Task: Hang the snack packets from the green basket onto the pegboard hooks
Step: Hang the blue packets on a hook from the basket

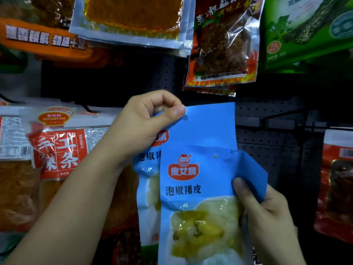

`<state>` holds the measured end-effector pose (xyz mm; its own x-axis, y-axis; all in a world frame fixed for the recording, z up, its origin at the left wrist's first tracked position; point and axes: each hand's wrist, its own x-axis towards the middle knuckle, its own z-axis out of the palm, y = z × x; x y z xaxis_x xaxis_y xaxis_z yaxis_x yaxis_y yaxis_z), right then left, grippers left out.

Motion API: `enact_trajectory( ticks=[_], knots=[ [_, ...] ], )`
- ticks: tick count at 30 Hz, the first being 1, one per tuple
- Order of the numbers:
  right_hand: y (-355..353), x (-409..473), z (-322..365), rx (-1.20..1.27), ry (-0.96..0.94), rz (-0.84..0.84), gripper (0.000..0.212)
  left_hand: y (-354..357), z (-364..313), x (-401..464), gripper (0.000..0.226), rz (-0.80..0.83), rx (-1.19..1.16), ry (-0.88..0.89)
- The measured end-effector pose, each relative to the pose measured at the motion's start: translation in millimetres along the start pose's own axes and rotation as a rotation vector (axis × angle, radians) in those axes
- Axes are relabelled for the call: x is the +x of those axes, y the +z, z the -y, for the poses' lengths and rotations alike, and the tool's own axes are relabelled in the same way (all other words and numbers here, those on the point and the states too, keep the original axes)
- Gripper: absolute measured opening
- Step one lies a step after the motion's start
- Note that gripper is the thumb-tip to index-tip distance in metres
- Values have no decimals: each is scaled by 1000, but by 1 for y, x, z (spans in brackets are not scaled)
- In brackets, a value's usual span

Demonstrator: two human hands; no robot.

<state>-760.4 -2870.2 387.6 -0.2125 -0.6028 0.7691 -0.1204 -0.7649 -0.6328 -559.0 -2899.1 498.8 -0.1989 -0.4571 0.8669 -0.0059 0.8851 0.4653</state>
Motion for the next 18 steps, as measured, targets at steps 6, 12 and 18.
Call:
enact_trajectory(
  ticks=[6,12,18],
  knots=[
    [1,8,6,74,-32,78,20,1,-11,5,14,32,99,90],
    [2,9,2,100,-83,-40,24,10,-8,15,19,-40,205,74],
    [5,10,3,112,-112,-61,24,10,-7,19,22,-66,126,57]
  ],
)
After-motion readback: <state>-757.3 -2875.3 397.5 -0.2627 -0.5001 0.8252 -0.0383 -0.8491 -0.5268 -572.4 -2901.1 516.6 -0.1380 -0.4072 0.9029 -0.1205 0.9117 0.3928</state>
